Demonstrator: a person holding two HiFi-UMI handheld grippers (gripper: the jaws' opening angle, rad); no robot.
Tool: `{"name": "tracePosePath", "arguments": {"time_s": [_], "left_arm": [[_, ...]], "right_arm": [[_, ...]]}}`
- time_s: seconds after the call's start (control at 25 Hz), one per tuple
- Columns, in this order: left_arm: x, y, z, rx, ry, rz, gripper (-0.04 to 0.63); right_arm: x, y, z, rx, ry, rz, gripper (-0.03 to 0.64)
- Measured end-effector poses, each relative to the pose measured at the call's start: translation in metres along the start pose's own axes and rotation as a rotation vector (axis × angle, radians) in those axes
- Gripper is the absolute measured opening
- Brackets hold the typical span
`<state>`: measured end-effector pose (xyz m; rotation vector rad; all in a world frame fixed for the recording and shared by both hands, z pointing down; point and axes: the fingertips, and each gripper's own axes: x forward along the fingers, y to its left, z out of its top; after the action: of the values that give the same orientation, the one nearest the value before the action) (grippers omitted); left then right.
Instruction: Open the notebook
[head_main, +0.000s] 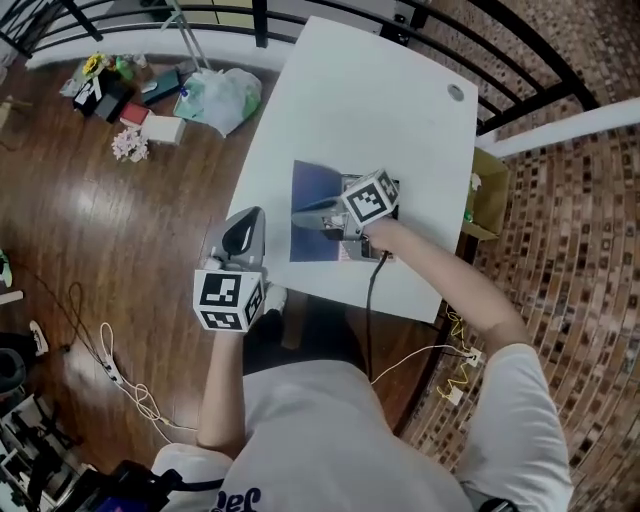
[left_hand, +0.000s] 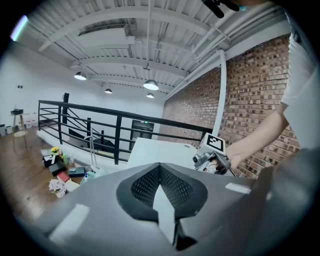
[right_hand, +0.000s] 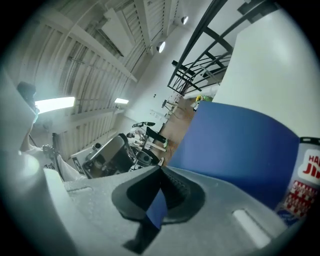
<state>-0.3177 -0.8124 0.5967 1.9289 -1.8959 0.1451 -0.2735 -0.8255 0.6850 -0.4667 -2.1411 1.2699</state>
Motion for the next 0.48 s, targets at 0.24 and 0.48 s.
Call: {"name": "tracePosePath", "arguments": {"time_s": [0.24, 0.48], "left_arm": [[-0.014, 0.014, -0.017, -0.027, 0.012, 0.032, 0.015], [-0.028, 0.019, -0.028, -0.034, 0.018, 0.041, 0.015]], "right_arm": [[0.037, -0.035, -0.016, 0.019, 0.114, -0.145, -0.014], [0.055, -0.066, -0.038, 0.041, 0.222, -0.287, -0.014]]}}
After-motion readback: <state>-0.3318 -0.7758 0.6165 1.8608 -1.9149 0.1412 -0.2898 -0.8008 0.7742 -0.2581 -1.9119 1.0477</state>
